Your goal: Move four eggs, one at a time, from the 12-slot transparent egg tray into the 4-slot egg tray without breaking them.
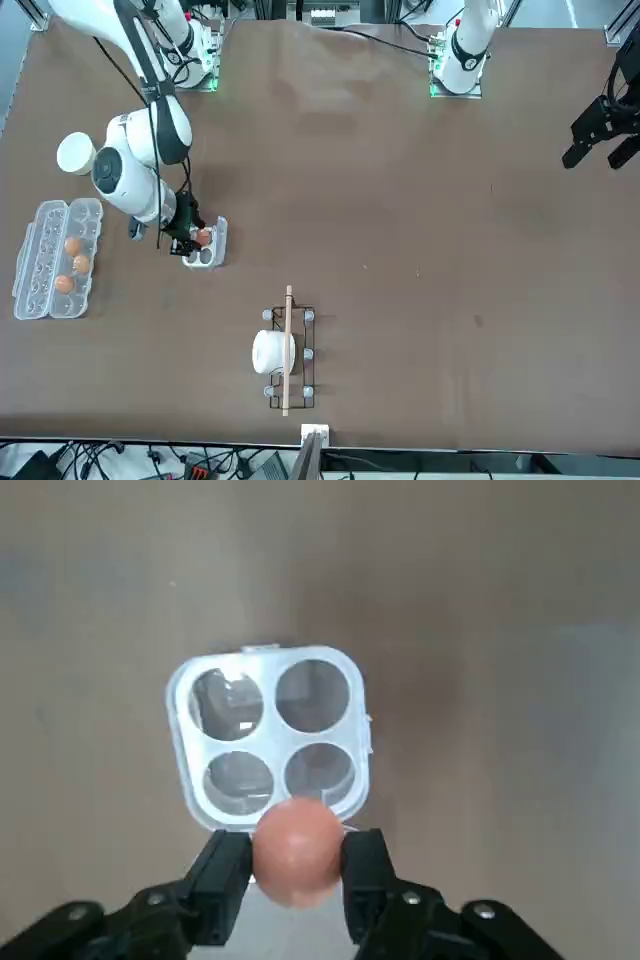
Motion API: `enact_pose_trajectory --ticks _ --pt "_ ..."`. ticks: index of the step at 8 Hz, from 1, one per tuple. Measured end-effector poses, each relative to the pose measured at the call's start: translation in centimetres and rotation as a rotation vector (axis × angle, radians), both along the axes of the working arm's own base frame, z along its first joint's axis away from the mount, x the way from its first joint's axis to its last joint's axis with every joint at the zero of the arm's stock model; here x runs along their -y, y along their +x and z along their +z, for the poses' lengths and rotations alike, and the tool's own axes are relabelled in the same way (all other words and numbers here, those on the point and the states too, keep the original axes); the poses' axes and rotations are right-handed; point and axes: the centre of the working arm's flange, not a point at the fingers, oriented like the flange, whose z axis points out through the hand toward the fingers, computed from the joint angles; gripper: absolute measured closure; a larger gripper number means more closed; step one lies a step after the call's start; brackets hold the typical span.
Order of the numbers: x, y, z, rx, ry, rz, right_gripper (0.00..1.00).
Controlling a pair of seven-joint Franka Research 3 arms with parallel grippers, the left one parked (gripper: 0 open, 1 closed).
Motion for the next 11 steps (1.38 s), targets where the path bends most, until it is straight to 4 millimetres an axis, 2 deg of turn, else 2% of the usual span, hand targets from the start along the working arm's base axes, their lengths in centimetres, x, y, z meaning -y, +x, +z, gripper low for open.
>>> enact_pose_trajectory --ticks 3,4,5,6,8,10,11 --pt "0.2 -1.1 -1.5 -0.008 -0.017 0.004 0.46" --pt "0.4 -1.1 -1.6 -0.003 -0.019 0.001 0.52" --pt "0.5 -1.1 -1.8 0.004 -0.019 -0.003 0.71" --pt "0.7 -1.0 -1.8 0.007 -0.019 -0.006 0.85" --pt "0.7 -1.0 -1.9 0.008 -0.025 -0.001 0.78" --pt "0.9 -0.7 -1.5 0.016 -0.029 0.000 0.46" --pt "1.4 0.0 -0.4 0.015 -0.039 0.002 0.29"
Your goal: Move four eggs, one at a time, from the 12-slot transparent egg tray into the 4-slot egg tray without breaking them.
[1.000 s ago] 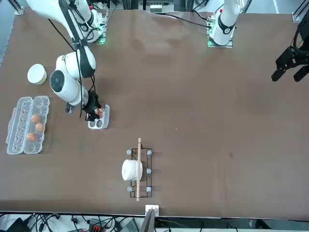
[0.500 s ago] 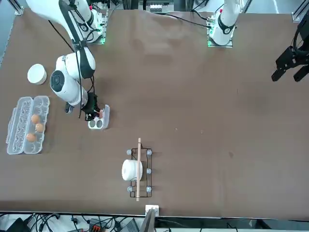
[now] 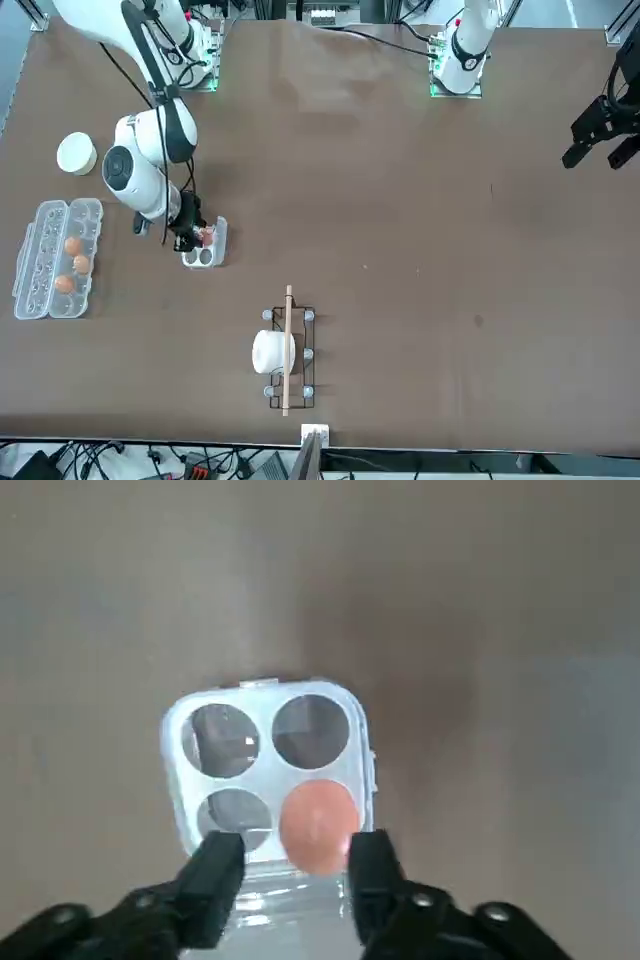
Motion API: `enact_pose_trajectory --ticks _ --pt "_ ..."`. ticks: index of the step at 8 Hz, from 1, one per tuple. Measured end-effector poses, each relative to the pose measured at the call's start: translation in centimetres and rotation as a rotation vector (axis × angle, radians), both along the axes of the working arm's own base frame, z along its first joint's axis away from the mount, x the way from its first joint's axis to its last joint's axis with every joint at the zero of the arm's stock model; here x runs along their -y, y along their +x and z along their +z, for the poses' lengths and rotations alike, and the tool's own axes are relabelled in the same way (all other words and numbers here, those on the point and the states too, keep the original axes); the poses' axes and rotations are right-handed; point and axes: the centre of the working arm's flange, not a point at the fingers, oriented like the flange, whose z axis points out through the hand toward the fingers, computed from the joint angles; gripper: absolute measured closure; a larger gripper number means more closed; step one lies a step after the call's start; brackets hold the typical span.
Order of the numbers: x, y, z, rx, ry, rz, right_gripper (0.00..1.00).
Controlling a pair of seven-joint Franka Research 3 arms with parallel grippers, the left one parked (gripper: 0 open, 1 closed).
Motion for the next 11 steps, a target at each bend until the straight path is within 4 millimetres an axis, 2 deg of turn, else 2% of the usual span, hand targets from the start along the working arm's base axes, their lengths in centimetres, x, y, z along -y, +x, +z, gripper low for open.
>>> enact_pose_trajectory --ticks 1,2,3,5,6,8,11 --pt "0.9 1.1 1.9 -0.019 -0.022 0.005 0.11" --pt "2.1 2.3 4.1 -0.035 -0.039 0.015 0.00" --pt "3.6 3.2 6.0 -0.038 -0.047 0.033 0.00" --pt "7.7 4.2 7.2 -0.031 -0.059 0.089 0.00" --pt "10.6 4.3 7.0 -0.031 -0.073 0.120 0.00" --pt "17.6 4.1 6.7 -0.040 -0.108 0.180 0.00" --pt "28.3 2.4 5.4 -0.044 -0.111 0.269 0.00"
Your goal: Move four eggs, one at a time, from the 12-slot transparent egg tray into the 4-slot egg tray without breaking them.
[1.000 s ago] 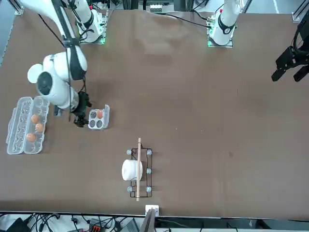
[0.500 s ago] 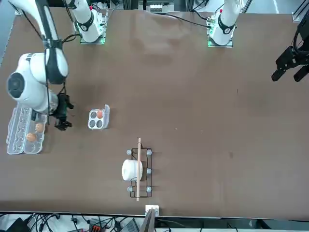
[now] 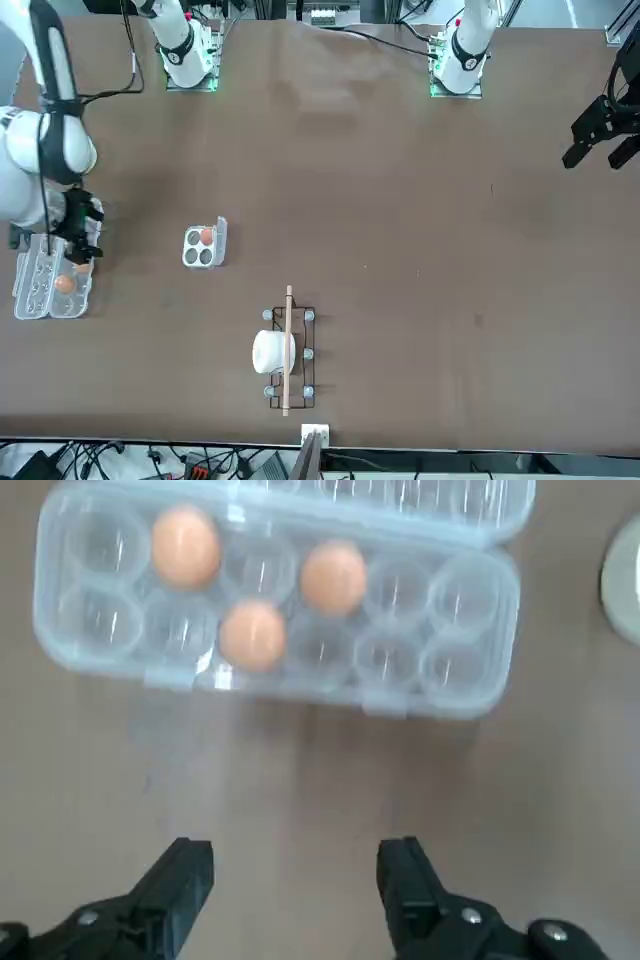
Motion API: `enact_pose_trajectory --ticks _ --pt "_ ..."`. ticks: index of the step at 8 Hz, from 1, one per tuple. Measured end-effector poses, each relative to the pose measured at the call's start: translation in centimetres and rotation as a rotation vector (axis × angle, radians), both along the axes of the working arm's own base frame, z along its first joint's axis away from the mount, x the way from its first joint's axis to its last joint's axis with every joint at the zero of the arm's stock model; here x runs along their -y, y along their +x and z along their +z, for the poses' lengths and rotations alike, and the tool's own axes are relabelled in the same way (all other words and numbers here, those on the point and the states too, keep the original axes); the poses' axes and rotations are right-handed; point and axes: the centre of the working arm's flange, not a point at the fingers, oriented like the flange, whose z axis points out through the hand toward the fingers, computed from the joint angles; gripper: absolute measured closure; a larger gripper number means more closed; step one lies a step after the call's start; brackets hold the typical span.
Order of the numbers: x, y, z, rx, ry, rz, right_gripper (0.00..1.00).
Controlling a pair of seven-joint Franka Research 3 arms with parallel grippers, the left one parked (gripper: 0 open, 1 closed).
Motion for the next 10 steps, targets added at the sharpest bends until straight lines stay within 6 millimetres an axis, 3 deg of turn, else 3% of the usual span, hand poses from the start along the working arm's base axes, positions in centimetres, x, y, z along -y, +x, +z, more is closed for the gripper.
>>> enact_pose_trajectory --ticks 2,5,10 --pt "5.0 -1.0 -2.0 0.017 -0.003 0.069 0.00" --pt "8.7 -1.5 -5.0 0.044 -0.018 0.137 0.01" --pt "10.0 1.4 -5.7 0.104 -0.002 0.096 0.01"
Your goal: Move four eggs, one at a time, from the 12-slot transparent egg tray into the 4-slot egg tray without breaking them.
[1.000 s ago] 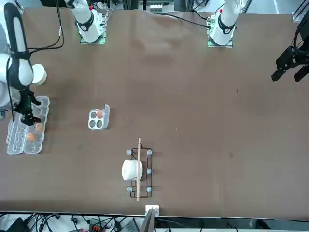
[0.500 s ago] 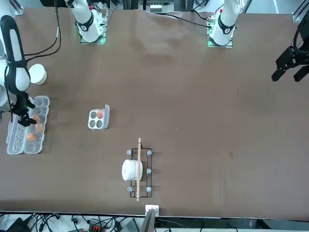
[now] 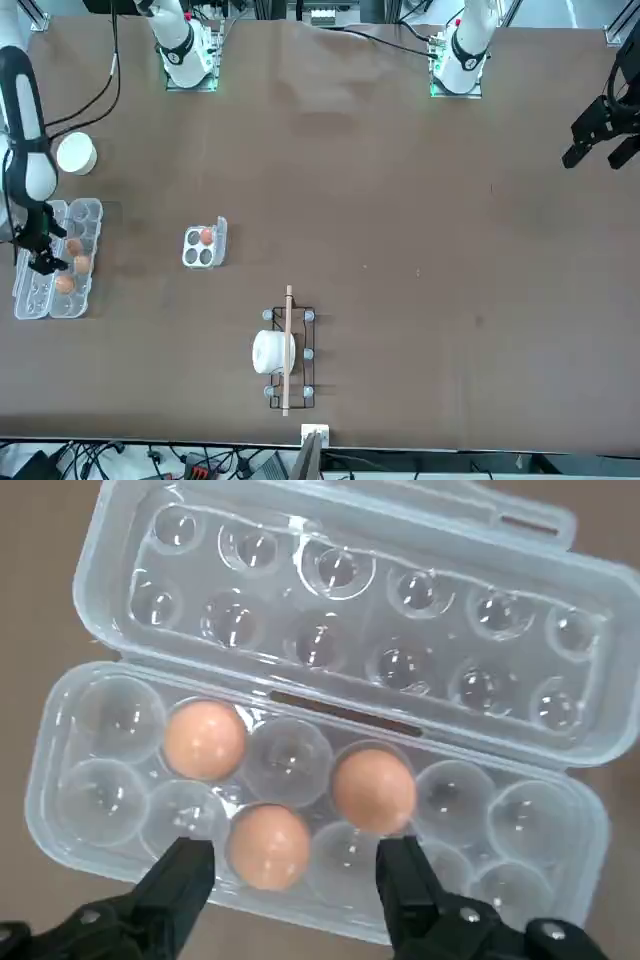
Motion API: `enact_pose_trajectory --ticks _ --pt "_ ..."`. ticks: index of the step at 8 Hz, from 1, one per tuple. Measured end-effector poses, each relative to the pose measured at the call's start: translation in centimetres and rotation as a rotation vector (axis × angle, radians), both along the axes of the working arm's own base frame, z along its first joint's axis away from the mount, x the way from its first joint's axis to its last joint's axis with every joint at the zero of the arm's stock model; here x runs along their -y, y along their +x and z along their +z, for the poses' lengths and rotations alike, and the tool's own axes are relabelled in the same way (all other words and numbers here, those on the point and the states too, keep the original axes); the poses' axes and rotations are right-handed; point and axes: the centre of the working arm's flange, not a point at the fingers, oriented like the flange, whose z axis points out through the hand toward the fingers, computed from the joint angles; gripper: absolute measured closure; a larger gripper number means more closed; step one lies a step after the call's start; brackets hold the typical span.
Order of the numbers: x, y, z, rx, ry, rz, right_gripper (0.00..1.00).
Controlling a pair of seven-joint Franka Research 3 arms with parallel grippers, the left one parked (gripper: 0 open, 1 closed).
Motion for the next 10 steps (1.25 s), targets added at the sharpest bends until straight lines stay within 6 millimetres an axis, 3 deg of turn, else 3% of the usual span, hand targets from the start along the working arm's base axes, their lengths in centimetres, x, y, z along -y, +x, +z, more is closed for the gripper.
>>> enact_pose_trajectory --ticks 10 --pt "-1.0 1.0 -3.5 -0.013 0.035 -0.048 0.01"
